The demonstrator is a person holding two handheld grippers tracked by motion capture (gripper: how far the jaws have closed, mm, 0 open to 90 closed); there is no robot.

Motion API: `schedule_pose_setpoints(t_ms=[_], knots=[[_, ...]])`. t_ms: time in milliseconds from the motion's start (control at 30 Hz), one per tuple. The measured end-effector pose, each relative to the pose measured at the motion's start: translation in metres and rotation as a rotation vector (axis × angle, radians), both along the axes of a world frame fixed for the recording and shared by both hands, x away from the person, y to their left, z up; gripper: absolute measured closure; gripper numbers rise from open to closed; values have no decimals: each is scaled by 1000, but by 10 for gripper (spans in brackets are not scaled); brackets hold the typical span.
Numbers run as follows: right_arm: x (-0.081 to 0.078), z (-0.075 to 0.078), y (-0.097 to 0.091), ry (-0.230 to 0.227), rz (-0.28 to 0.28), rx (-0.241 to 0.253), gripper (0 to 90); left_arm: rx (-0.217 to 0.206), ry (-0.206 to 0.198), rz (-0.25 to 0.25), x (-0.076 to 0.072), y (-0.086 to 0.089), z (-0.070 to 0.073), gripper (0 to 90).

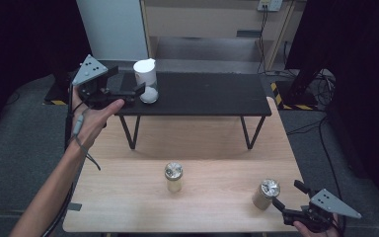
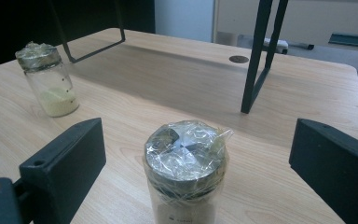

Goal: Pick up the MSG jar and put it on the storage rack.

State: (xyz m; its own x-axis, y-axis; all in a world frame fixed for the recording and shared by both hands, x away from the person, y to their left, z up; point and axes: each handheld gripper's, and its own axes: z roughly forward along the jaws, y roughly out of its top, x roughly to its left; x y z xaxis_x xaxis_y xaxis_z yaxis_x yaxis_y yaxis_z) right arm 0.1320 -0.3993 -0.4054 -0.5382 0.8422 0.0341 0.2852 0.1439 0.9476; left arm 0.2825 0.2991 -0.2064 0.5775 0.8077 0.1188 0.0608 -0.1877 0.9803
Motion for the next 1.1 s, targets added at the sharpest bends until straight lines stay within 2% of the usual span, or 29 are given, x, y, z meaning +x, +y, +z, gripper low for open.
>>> schedule_pose_setpoints(t_ms=[100, 333, 533, 967, 1100], knots=[[0, 0, 0, 1, -1, 1, 43, 13, -21, -7, -13, 1, -4, 22], [0, 0, 1, 1, -1, -2, 43, -5, -51, -14, -38, 11, -20, 23], [0, 1, 1, 2, -1, -5, 43, -15, -58, -6, -55, 22, -36, 24], [0, 1, 2, 0, -3, -10, 43, -74, -54, -4, -93, 43, -80, 24], [0, 1, 2, -1, -3, -11, 43, -74, -52, -5, -103, 47, -90, 23]])
